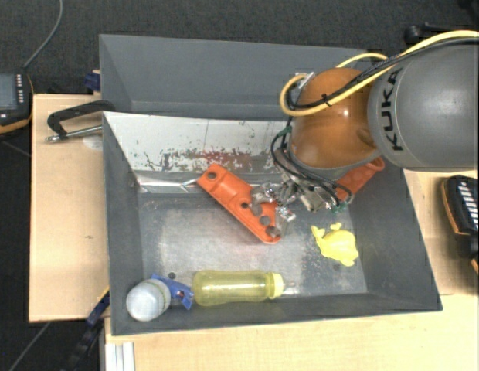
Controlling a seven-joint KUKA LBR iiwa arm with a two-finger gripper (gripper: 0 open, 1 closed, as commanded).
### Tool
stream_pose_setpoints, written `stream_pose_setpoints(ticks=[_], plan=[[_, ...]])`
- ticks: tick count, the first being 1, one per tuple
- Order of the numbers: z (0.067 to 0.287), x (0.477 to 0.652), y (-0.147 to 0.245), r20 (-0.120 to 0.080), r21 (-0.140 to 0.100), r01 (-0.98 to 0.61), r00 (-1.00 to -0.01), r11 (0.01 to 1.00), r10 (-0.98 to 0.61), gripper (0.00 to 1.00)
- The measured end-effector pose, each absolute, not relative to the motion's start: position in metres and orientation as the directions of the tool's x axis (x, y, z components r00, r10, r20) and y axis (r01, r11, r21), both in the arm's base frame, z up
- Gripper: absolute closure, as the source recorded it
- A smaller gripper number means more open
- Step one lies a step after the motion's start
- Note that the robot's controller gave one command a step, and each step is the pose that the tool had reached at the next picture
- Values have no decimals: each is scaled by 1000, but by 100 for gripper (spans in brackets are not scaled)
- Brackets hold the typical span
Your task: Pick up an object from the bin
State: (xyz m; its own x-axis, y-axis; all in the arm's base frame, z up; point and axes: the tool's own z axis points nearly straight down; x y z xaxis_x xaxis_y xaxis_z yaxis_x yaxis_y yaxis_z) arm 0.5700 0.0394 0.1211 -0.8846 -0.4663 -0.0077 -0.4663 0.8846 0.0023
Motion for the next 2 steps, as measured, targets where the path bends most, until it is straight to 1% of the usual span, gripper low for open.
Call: stream_pose_setpoints(ticks=[1,2], plan=[[180,566,48,-8,2,-484,-875,875,-484,100],[287,584,60,-15,0,-544,-839,839,-544,100]])
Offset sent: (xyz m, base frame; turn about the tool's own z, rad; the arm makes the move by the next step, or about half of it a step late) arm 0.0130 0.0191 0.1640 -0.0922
